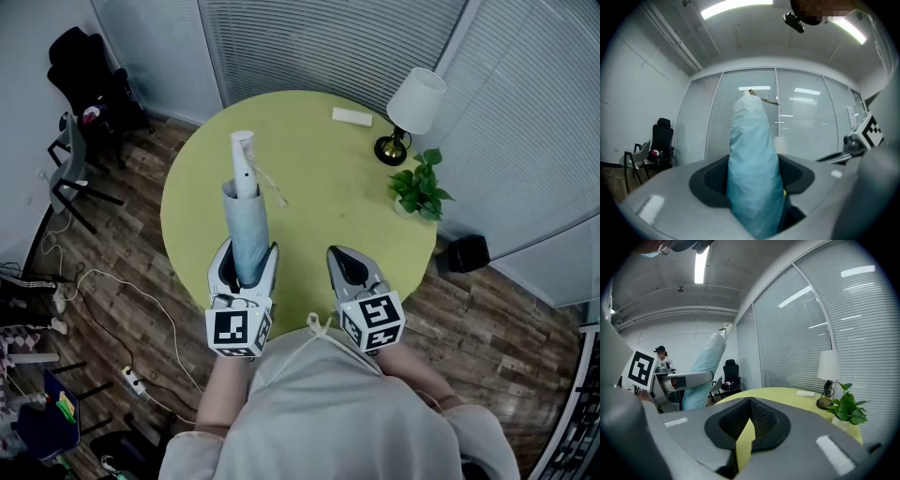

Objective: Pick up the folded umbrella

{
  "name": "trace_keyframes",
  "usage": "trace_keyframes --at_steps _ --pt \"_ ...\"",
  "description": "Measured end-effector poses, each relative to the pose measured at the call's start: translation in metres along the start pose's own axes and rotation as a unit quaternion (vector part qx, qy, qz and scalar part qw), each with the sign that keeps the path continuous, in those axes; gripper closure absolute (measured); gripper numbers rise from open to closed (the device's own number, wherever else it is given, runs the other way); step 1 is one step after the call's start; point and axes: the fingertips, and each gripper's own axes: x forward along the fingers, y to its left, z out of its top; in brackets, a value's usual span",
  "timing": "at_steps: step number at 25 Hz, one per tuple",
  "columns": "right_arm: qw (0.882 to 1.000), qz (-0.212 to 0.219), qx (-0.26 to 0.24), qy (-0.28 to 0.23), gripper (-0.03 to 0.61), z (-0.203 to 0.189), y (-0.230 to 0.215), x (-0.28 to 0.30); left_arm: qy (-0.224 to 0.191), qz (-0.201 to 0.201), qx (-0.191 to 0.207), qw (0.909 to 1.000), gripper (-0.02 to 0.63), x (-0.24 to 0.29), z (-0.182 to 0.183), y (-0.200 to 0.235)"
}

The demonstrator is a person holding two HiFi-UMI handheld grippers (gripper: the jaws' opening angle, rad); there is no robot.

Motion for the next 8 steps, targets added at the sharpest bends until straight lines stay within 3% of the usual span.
trace_keyframes --at_steps 8 --pt "1.0 -0.002 0.002 0.002 0.578 -0.0041 -0.003 0.0026 0.004 -0.004 0.006 1.0 0.324 0.0026 -0.0031 -0.002"
